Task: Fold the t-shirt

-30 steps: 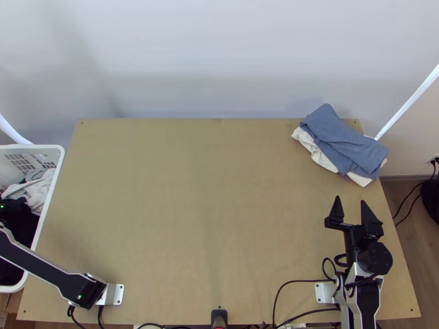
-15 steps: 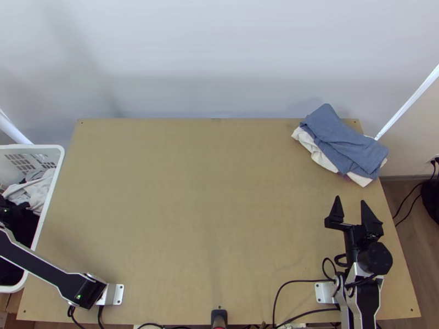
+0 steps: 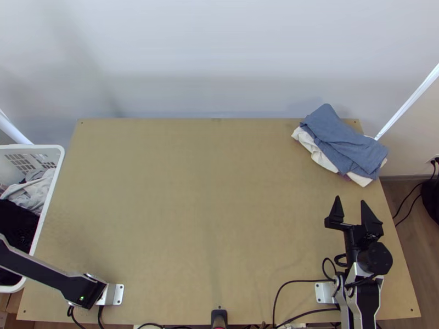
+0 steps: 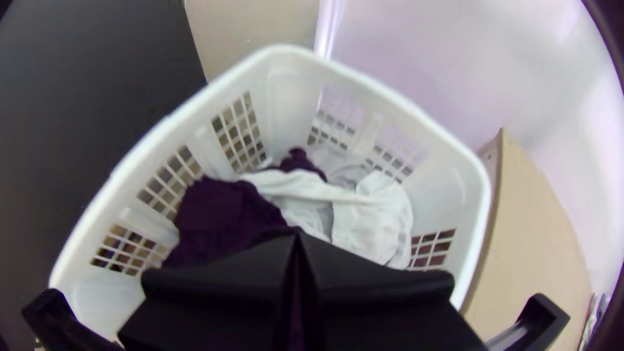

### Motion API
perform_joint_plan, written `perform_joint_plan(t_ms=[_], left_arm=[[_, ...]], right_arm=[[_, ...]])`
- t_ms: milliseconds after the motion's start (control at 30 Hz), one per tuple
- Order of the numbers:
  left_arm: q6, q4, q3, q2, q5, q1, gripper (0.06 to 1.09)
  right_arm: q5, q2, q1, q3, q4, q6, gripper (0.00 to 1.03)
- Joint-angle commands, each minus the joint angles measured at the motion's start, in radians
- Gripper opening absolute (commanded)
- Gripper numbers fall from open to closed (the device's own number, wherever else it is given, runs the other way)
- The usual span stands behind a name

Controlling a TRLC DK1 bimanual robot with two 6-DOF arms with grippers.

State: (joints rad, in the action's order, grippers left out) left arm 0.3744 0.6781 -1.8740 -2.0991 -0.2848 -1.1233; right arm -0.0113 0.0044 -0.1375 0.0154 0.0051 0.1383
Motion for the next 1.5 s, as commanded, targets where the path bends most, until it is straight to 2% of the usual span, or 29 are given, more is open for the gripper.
perform_joint_plan(t_ms=[0, 267, 633, 733, 967, 1133, 1267, 1400, 1467], left_arm=[[-0.051, 0.028, -0.005, 0.149, -0.047, -0.006, 0.09], [-0.172, 0.024, -0.011, 0.421, -0.122, 0.046, 0.09], [-0.408, -0.031, -0.093, 0.676, -0.105, 0.281, 0.09], [-0.439, -0.031, -0.097, 0.738, -0.088, 0.378, 0.09], [-0.45, -0.018, -0.097, 0.838, 0.079, 0.685, 0.09], [-0.443, -0.008, -0.096, 0.895, 0.233, 0.955, 0.09], [-0.445, -0.003, -0.094, 0.919, 0.294, 1.151, 0.09], [-0.428, -0.003, -0.085, 0.921, 0.457, 1.415, 0.09], [-0.424, -0.009, -0.066, 0.918, 0.506, 1.524, 0.09]], right_arm=[[0.008, -0.006, 0.006, -0.006, -0.014, 0.012, 0.98], [0.008, -0.006, 0.006, -0.006, -0.014, 0.014, 0.98], [0.008, -0.006, 0.006, -0.006, -0.014, 0.014, 0.98], [0.008, -0.006, 0.006, -0.006, -0.014, 0.012, 0.98], [0.008, -0.006, 0.006, -0.006, -0.014, 0.014, 0.98], [0.008, -0.006, 0.006, -0.006, -0.014, 0.012, 0.98], [0.008, -0.006, 0.006, -0.006, -0.014, 0.012, 0.98], [0.008, -0.006, 0.006, -0.006, -0.014, 0.012, 0.98], [0.008, -0.006, 0.006, -0.006, -0.014, 0.014, 0.98]])
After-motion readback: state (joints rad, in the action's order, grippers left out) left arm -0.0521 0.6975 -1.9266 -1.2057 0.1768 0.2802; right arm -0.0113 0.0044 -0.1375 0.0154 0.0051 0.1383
